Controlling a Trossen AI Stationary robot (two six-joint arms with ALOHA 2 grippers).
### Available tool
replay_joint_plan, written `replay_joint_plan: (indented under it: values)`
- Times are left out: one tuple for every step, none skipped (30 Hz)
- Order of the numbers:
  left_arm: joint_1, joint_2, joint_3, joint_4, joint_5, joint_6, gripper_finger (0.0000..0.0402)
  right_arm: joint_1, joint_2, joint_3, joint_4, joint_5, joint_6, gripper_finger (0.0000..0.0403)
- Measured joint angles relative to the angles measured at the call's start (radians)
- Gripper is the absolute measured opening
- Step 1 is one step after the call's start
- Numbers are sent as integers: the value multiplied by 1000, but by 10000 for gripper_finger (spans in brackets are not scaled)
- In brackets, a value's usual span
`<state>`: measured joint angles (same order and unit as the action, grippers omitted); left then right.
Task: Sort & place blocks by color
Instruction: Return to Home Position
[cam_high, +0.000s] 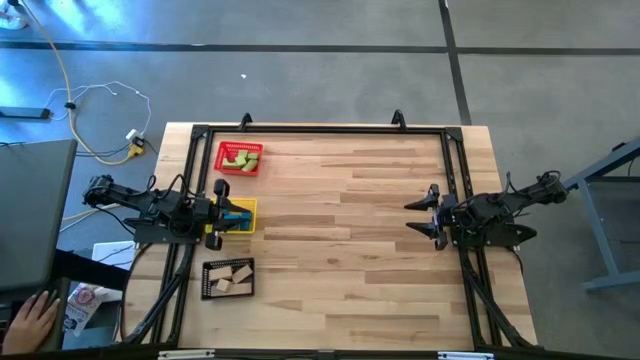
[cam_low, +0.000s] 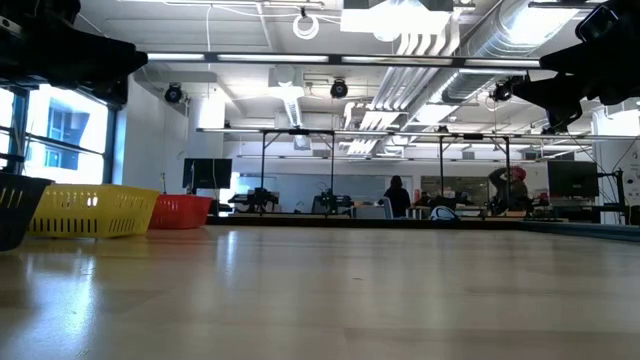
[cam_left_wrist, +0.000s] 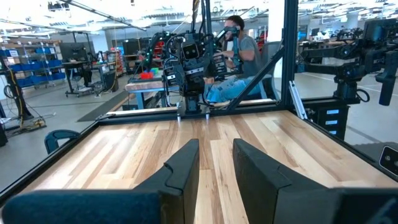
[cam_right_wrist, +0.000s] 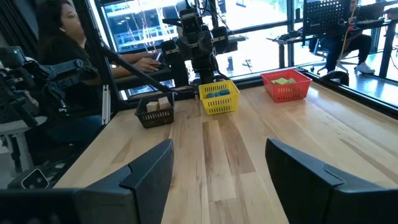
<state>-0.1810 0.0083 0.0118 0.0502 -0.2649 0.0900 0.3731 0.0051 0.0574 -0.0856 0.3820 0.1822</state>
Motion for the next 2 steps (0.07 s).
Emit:
replay_joint_plan:
  values:
    - [0, 0, 0, 0, 0, 0, 86, 0, 0, 0, 0, 0, 0, 240]
    - [0, 0, 0, 0, 0, 0, 86, 0, 0, 0, 0, 0, 0, 240]
